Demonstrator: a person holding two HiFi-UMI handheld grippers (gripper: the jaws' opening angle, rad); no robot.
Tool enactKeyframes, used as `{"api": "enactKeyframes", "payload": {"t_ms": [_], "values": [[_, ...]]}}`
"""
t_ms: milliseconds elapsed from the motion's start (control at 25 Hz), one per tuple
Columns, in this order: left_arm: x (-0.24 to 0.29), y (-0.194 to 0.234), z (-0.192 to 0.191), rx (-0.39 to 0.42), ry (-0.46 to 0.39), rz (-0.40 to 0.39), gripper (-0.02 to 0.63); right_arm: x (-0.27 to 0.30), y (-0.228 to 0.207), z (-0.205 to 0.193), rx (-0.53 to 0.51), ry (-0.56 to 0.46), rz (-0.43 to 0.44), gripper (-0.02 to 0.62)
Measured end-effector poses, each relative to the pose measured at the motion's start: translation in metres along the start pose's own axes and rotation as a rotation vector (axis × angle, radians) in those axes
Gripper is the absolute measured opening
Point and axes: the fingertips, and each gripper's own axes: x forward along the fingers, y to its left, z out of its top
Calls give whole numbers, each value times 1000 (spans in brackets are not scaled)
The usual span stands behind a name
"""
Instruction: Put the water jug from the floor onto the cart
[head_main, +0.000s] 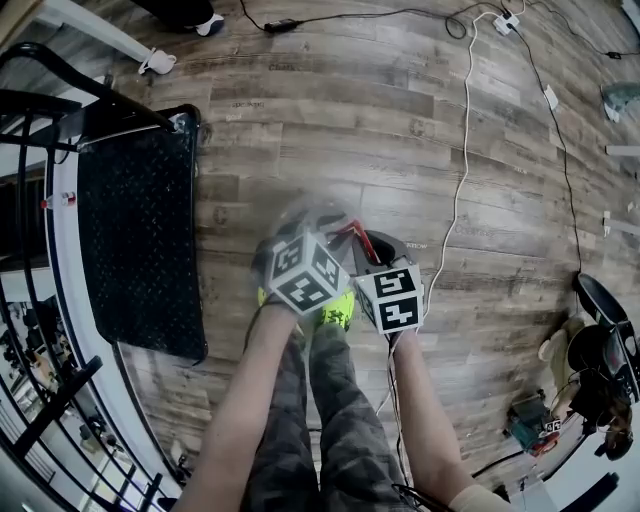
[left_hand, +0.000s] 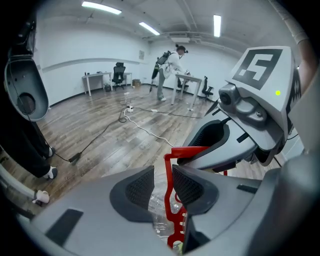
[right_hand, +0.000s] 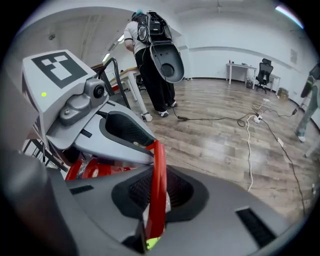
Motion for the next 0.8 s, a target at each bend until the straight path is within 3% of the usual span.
{"api": "enactKeyframes", "payload": {"t_ms": [400,800], "values": [[-20,-3,2,-54,-49,31,95,-15,16,8,-20,-52,33,44],[-52,0,12,-53,-95,86,94,-32,33,30,-40,-85,54,46]]}}
